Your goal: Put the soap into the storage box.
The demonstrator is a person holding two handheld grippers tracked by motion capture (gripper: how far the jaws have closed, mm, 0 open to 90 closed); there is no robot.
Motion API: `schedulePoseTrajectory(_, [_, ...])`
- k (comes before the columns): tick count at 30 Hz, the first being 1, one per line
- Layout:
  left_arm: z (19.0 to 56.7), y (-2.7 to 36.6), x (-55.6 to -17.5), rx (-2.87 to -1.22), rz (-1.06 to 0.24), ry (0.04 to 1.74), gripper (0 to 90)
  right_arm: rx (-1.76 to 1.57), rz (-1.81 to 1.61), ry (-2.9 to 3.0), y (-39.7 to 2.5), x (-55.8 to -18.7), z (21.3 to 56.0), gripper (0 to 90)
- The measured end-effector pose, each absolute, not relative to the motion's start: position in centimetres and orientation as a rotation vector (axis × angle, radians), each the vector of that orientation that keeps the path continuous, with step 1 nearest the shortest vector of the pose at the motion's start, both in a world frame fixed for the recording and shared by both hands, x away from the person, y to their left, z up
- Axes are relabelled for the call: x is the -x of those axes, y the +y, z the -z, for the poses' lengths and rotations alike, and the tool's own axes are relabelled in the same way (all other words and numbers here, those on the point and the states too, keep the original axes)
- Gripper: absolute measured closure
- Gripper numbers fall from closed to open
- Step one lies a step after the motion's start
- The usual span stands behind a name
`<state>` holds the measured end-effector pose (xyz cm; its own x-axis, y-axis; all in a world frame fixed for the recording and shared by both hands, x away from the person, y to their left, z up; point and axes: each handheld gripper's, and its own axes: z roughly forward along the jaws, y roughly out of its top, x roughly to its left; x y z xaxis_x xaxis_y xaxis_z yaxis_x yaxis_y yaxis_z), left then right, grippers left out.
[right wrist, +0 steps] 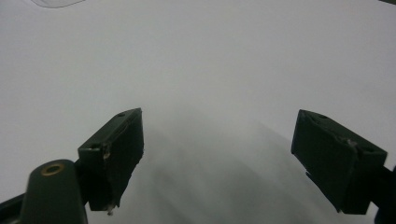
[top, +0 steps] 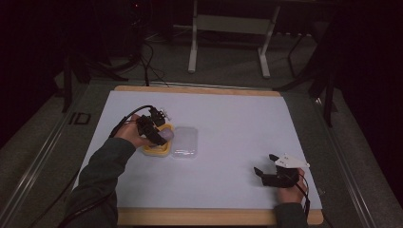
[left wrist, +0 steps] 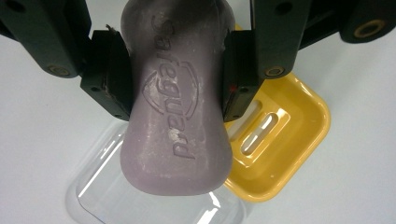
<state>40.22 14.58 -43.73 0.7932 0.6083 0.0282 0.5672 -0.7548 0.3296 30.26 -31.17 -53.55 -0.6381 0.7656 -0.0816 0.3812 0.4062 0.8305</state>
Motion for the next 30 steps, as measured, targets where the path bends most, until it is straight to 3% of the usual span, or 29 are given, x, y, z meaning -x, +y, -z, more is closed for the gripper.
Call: schedulePoseTrajectory(30, [46.2, 15.6, -41.9, -2.616, -0.192, 1.118, 49.5, -0.975, -1.123, 2.212, -31.1, -30.2, 53.6, 16.8])
